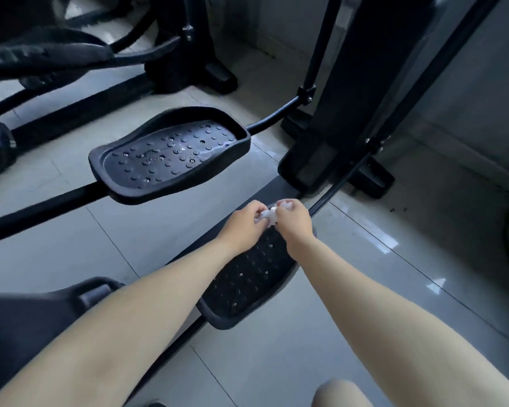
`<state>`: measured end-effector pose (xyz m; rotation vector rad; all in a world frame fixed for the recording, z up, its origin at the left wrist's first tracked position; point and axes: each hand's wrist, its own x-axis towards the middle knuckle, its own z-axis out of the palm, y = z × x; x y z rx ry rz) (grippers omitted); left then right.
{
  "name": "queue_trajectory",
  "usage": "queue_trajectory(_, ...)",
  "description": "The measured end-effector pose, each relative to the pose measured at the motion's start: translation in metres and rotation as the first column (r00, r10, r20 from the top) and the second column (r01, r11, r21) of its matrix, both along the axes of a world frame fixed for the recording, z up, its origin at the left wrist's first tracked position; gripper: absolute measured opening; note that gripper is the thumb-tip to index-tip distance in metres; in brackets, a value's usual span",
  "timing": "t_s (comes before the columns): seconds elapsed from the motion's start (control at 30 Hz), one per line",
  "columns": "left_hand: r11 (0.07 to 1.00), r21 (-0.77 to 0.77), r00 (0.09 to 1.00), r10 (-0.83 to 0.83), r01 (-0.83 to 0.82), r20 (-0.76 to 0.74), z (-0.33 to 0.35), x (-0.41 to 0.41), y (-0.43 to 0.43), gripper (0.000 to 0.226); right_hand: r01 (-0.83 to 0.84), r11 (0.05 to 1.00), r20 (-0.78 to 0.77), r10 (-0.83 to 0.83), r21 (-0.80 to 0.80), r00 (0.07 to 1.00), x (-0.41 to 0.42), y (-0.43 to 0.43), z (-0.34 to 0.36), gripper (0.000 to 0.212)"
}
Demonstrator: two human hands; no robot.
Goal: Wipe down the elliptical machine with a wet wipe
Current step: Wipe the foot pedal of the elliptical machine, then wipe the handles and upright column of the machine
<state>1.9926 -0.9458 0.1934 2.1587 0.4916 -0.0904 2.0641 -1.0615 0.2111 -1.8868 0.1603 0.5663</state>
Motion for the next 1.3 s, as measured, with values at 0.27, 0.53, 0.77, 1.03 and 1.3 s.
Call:
queue_trajectory(0.27, 0.986, -0.088, 0.983, -0.149, 0.140, -0.108, 0.201, 0.011, -0.026, 0.017, 0.179, 0.973, -0.221, -0.144, 0.145, 0.965, -0.020, -0.045, 0.194, 0.027)
queue_trajectory(0.53, 0.960, -0.145, 0.967, -0.248, 0.238, -0.056, 0.389, 0.017, -0.050, 0.014, 0.234, 0.956, -0.210, -0.196, 0.175, 0.958, -0.034, -0.076, 0.380, 0.039)
queue_trajectory(0.77, 0.915, -0.196, 0.934, -0.356, 0.352, 0.012, 0.494, 0.017, -0.042, 0.025, 0.299, 0.939, -0.074, -0.291, 0.169, 0.954, -0.040, -0.070, 0.487, 0.030)
queue_trajectory(1.03, 0.873, -0.076, 0.876, -0.481, 0.482, 0.036, 0.561, 0.031, -0.039, 0.020, 0.408, 0.873, -0.063, -0.407, 0.267, 0.911, -0.046, -0.074, 0.550, 0.010)
queue_trajectory(1.3, 0.882, 0.012, 0.880, -0.471, 0.471, 0.060, 0.589, 0.081, -0.083, 0.007, 0.446, 0.831, -0.046, -0.458, 0.332, 0.888, -0.014, -0.125, 0.577, 0.035)
